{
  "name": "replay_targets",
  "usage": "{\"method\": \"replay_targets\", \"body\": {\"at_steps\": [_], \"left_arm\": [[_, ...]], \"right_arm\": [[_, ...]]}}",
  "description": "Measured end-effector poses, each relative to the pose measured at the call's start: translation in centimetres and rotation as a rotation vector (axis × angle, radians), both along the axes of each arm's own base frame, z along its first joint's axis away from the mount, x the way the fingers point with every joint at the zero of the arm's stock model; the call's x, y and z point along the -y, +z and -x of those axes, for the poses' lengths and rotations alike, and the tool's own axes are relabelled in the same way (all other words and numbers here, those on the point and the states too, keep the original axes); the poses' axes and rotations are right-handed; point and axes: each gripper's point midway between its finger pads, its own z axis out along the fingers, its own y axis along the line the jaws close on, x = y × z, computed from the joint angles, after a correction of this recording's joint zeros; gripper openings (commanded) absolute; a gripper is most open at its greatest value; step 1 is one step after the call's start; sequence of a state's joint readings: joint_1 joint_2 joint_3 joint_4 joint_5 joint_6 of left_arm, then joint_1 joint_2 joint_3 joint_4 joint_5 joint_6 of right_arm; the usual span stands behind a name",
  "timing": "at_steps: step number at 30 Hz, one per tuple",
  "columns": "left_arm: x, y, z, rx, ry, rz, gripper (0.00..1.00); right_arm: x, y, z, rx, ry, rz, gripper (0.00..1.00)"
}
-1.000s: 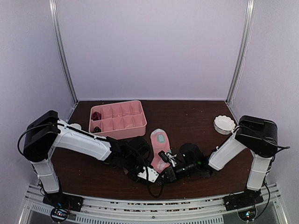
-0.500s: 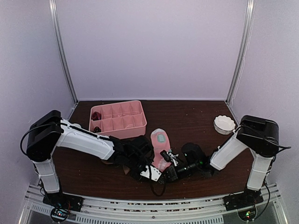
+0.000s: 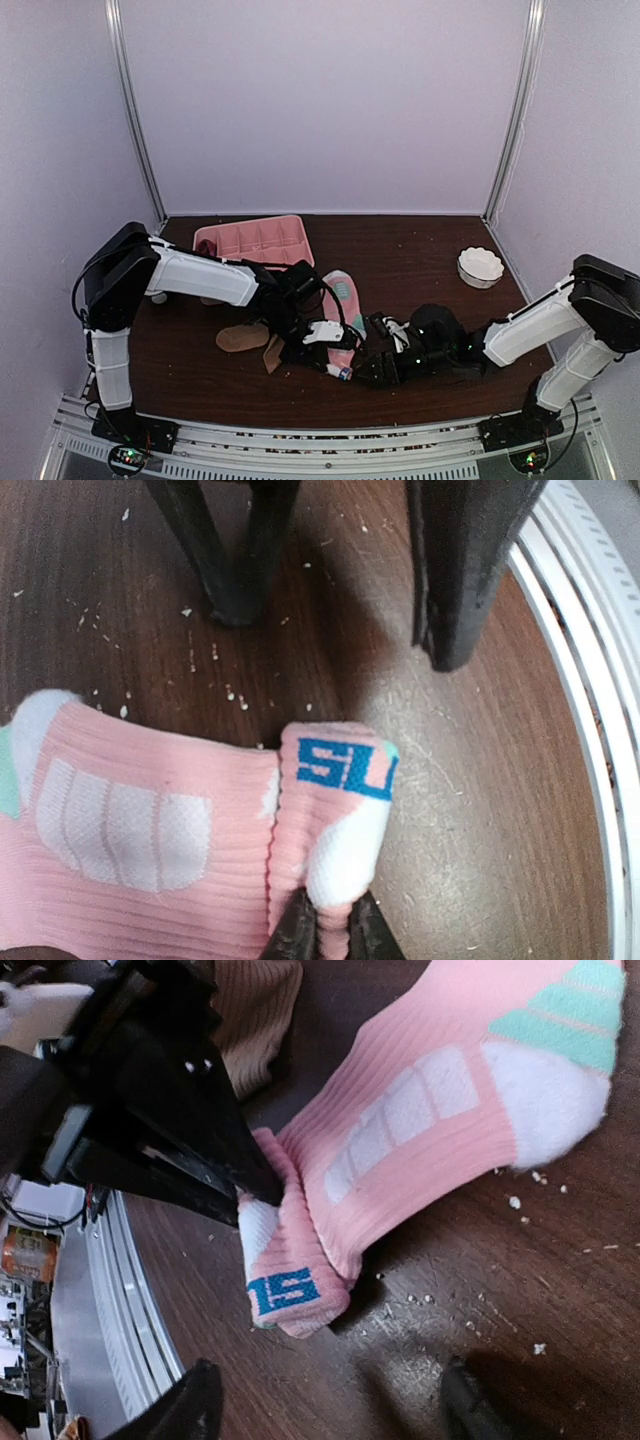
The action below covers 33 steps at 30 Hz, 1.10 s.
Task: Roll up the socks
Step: Pick up the sock from the center of the board.
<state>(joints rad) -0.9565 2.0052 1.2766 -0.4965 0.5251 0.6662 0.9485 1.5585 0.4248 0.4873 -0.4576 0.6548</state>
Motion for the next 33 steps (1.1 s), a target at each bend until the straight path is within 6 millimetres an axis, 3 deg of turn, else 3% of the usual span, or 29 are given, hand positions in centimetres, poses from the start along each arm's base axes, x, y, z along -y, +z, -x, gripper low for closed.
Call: {"method": "replay_targets", "body": {"at_steps": [9,14,16,18,20,25,33], "left_arm": [[0.2,0.0,0.8,-0.157,0.025,-0.035,0.11],[0.5,-0.1,1.5,-0.225,0.019,-0.046,0.11],[0.4,-0.1,1.7,-0.245,0.017,-0.047,0.11],[0.3,-0.1,2.1,-0.276,0.018,-0.051,0.11],[0.3,-0.1,2.2,-0.3,0.021,-0.051,0.11],[0.0,-0.1,2.2,-0.363,0.037,-0.05,0.11],[-0.3,-0.1,2.2,-0.439,0.053,-0.057,0.11]], "right_arm": [[4.5,0.8,-1.3,0.226,-0.153,0.169,1.0],[7.4,3.2,-3.9,0.306,-0.354,0.185,1.0],[8.2,3.3,-4.5,0.318,-0.393,0.182,1.0],[8.7,3.0,-4.4,0.343,-0.386,0.196,0.94],[8.0,2.8,-3.4,0.403,-0.309,0.204,0.86],[4.1,2.7,1.9,0.597,0.037,0.205,0.73],[-2.2,2.4,4.1,0.762,0.326,0.263,0.57]]}}
